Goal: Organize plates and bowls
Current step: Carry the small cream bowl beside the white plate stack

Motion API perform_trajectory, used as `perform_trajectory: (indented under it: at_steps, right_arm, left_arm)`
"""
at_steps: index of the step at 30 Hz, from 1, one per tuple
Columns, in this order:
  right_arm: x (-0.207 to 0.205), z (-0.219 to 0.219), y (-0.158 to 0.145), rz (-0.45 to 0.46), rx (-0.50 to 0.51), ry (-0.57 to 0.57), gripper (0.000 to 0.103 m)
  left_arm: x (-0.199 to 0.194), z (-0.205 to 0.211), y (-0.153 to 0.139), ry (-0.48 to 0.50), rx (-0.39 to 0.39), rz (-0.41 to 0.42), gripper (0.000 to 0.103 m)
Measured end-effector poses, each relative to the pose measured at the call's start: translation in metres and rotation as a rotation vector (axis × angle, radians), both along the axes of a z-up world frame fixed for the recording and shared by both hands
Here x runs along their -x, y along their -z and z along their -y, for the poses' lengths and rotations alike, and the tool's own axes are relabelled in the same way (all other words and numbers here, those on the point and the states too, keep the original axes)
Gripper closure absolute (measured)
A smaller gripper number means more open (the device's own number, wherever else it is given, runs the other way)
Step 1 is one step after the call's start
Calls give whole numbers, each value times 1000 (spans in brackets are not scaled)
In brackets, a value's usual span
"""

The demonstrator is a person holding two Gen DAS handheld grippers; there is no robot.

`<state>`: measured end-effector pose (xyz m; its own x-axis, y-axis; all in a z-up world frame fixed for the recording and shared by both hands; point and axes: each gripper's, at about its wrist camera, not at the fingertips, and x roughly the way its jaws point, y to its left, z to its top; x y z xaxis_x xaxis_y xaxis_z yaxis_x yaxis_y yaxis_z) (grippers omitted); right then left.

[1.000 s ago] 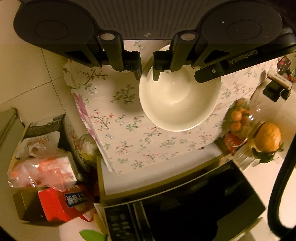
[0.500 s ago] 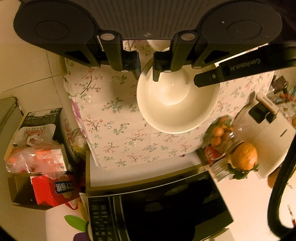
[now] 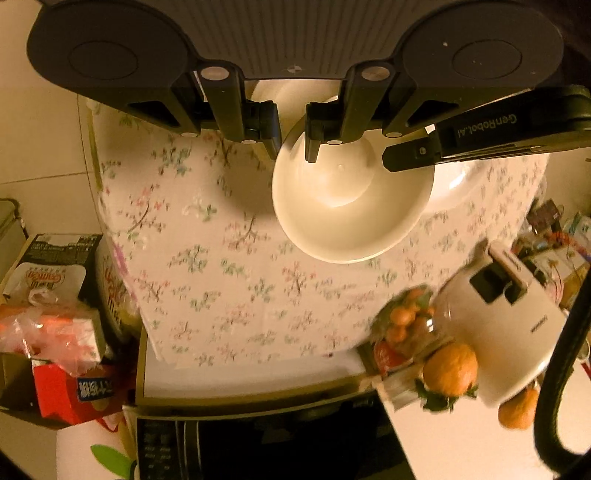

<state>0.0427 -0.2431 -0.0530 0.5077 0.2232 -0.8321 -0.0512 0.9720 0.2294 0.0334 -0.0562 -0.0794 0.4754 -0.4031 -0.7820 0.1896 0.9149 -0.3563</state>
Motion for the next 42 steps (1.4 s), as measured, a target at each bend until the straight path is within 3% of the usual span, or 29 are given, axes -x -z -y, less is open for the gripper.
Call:
perform_trajectory:
  at_steps: [16, 42]
  right_arm:
    - [14, -2, 17, -72, 20, -31, 90]
    - [12, -3, 18, -79, 29, -41, 90]
  left_arm:
    - [20, 6, 14, 67, -79, 14, 90]
    - [21, 11, 18, 77, -124, 45, 87]
